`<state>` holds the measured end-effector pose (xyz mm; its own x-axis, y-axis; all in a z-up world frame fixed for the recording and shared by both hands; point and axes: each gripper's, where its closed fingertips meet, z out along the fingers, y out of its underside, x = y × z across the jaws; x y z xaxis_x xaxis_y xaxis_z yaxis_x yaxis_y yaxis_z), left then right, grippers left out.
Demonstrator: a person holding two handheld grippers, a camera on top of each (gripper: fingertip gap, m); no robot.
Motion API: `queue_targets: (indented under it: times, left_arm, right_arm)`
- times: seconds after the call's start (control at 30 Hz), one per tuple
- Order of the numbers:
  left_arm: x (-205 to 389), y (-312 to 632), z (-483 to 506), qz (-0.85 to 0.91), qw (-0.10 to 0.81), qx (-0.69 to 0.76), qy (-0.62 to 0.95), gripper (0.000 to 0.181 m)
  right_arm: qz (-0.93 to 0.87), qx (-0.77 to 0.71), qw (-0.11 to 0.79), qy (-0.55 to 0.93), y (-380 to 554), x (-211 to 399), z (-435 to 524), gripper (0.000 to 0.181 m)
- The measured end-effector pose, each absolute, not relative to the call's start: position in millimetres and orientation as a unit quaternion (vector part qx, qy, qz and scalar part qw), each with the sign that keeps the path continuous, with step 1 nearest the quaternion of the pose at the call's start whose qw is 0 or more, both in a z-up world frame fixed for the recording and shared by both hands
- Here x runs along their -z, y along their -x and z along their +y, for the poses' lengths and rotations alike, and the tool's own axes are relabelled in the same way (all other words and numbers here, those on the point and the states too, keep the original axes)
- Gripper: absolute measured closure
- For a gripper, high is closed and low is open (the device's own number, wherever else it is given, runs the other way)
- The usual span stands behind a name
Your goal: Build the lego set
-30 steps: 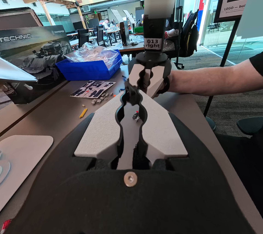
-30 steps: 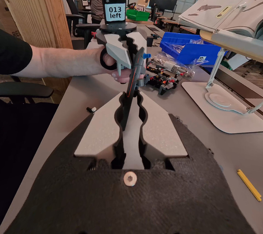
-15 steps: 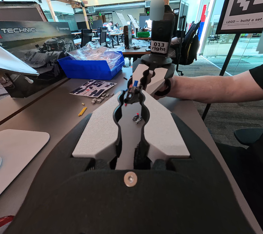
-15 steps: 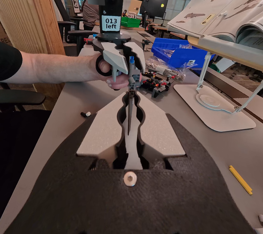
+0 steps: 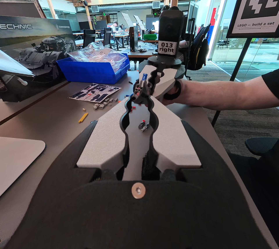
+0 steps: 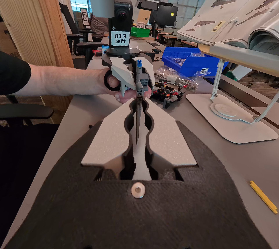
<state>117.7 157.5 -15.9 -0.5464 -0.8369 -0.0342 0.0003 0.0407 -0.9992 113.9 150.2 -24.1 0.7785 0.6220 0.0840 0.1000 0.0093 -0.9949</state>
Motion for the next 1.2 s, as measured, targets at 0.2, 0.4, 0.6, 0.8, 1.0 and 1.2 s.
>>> queue_targets:
  times: [0.2, 0.4, 0.6, 0.8, 1.0, 1.2]
  left_arm:
    - [27, -121, 149, 0.653, 0.334, 0.596, 0.327, 0.167]
    - [29, -120, 148, 0.657, 0.335, 0.594, 0.322, 0.168]
    - [27, -120, 148, 0.654, 0.337, 0.596, 0.321, 0.172]
    - [27, -120, 149, 0.654, 0.340, 0.595, 0.320, 0.175]
    - [28, -120, 149, 0.658, 0.342, 0.589, 0.321, 0.177]
    - [29, -121, 150, 0.658, 0.343, 0.586, 0.324, 0.176]
  right_arm:
    - [-0.266, -0.217, 0.666, 0.662, -110, 19, 148, 0.177]
    - [-0.265, -0.230, 0.658, 0.666, -108, 22, 148, 0.177]
    - [-0.259, -0.226, 0.661, 0.667, -110, 20, 149, 0.176]
    - [-0.256, -0.202, 0.666, 0.671, -113, 21, 152, 0.175]
    - [-0.257, -0.185, 0.665, 0.676, -114, 24, 154, 0.172]
    - [-0.259, -0.173, 0.666, 0.678, -115, 25, 155, 0.173]
